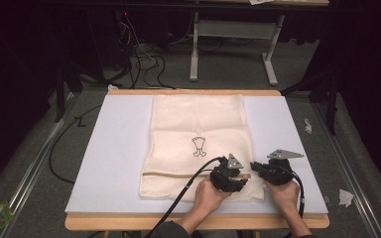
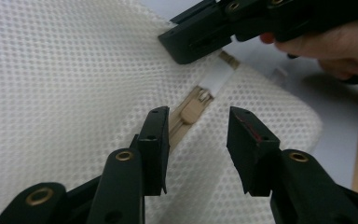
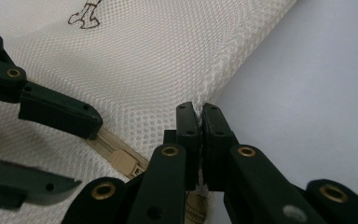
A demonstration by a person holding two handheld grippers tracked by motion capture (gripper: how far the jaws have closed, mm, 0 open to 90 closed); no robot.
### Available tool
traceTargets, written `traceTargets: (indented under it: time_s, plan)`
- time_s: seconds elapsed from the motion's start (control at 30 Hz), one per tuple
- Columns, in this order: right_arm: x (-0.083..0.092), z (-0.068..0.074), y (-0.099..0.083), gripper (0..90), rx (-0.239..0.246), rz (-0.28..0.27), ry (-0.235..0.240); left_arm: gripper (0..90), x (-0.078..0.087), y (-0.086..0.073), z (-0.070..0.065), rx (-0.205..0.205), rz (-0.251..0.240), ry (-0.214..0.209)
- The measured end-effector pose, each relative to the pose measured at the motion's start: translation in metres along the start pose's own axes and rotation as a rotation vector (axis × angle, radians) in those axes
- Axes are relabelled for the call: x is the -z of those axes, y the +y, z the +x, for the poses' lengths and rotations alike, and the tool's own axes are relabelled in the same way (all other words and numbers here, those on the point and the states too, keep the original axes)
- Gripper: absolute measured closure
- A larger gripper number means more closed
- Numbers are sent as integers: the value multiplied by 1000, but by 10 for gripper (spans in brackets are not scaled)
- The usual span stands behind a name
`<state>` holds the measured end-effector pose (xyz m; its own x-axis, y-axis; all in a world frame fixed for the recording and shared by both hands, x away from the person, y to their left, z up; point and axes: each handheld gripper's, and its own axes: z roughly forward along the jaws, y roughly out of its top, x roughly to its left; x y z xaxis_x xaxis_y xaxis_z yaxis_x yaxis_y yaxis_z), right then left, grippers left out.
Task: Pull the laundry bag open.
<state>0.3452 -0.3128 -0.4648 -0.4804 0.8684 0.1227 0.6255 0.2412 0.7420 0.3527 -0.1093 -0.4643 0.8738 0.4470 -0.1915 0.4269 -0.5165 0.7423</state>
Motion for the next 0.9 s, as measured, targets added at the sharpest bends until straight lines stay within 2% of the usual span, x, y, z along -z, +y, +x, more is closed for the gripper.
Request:
traceTargets:
  time_s: [0.1,0.27,0.33,0.4,0.47,0.57,0.77,0.9]
  plan:
    - [0,1,1,883,-3,-8,2,553,-3,0,-1,1,12,15]
    - [2,1,2,883,-6,-18,15,555,-9,2,0,13,9,6]
    - [3,0,2,883,1,-15,17,549,-11,2,-2,21,2,-11]
    - [3,1,3,883,-3,-18,19,536,-14,3,-4,6,18,1]
    - [4,1,3,883,-3,-25,25,535,-16,4,-3,11,22,2]
    - [4,0,3,883,-4,-31,32,541,-19,5,-1,35,14,-8]
    - [4,0,3,883,-16,-30,42,545,-21,6,1,58,20,-20]
    - [4,0,4,883,-9,-23,38,606,-22,6,3,59,8,-35]
